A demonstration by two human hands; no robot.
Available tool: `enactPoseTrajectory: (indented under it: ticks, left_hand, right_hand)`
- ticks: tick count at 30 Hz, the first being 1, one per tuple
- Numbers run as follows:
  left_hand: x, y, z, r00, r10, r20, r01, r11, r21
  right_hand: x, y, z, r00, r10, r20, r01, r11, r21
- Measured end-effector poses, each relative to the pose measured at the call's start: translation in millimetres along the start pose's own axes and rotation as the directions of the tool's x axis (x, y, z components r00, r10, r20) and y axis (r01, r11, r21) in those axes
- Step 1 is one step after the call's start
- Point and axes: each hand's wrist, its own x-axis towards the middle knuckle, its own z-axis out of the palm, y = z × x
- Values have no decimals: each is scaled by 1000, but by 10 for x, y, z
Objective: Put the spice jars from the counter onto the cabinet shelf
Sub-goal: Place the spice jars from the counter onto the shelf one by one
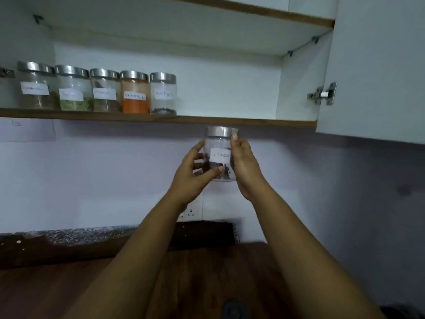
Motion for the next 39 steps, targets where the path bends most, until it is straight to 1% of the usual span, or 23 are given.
enactPoseTrajectory:
  ticks: [1, 3, 4, 6, 9, 13, 14, 16, 18, 21, 22, 23, 24, 25, 26, 27, 28, 31, 35, 37, 39]
  left_hand:
    - [77, 96, 5, 999, 47, 0, -47, 999, -6]
    - [231, 291, -15, 991, 133, 23, -133, 991, 24]
    - [311, 385, -29, 986, 161, 41, -163, 985, 61]
    - [512, 501, -77, 978, 197, 65, -204, 971, 127]
    - [823, 592, -168, 978, 205, 23, -206, 960, 191]
    - [1205, 597, -300, 975, 218, -45, -196, 934, 299]
    - [1286, 574, -334, 973, 224, -56, -194, 922, 334]
    - [1424, 508, -399, 970, 234, -71, -181, 880, 439]
    - [1518, 411, -452, 967, 243, -77, -151, 790, 594]
    - [1577, 149, -509, 927, 353, -129, -115, 592, 798]
    - [1560, 62, -534, 895, 412, -173, -81, 530, 844]
    - [1550, -57, -580, 843, 494, -212, -45, 457, 888]
    - [1509, -173, -634, 785, 582, -213, -18, 365, 931]
    - [1474, -297, -693, 742, 647, -176, -10, 274, 962]
    - [1447, -406, -756, 716, 689, -113, -33, 195, 980]
    - [1450, -500, -819, 704, 708, -55, -66, 143, 987]
    - [1459, -552, -864, 695, 718, -28, -88, 124, 988]
    - [1520, -576, -875, 684, 728, -48, -77, 137, 988]
    - [1553, -611, -878, 664, 747, -36, -96, 132, 987]
    - [1568, -633, -880, 655, 754, -40, -92, 132, 987]
    - [1586, -640, -860, 649, 759, -60, -79, 146, 986]
  right_hand:
    - [59, -103, -1, 998, -69, -16, 68, 997, -26]
    - [188, -302, 18, 988, -156, -16, 156, 987, 24]
    - [266, -394, 27, 984, -179, -10, 179, 982, 67]
    - [460, -529, 54, 978, -209, -1, 208, 973, 96]
    - [768, -679, 112, 972, -232, 31, 230, 972, 40]
    - [1138, -842, 174, 949, -306, 77, 313, 943, -114]
    - [1219, -849, 182, 945, -311, 100, 322, 939, -120]
    - [1378, -838, 201, 947, -269, 178, 290, 951, -107]
    - [1527, -816, 220, 947, -187, 261, 228, 964, -139]
    - [1732, -817, 268, 950, -107, 294, 177, 958, -225]
    - [1787, -816, 282, 951, -80, 298, 152, 962, -227]
    - [1845, -802, 293, 952, -54, 302, 125, 967, -222]
    - [1894, -785, 302, 952, -33, 303, 104, 970, -219]
    - [1947, -764, 316, 953, -17, 302, 87, 972, -220]
    - [1990, -749, 334, 954, -6, 298, 76, 972, -223]
    - [2031, -734, 360, 956, 3, 295, 67, 972, -227]
    - [2066, -722, 387, 957, 14, 291, 57, 971, -232]
    - [2154, -670, 493, 956, 41, 292, 26, 974, -224]
    - [2252, -575, 578, 959, 38, 279, 23, 977, -212]
    - [2286, -524, 598, 959, 33, 282, 38, 970, -242]
    - [2312, -488, 625, 960, 33, 279, 57, 950, -307]
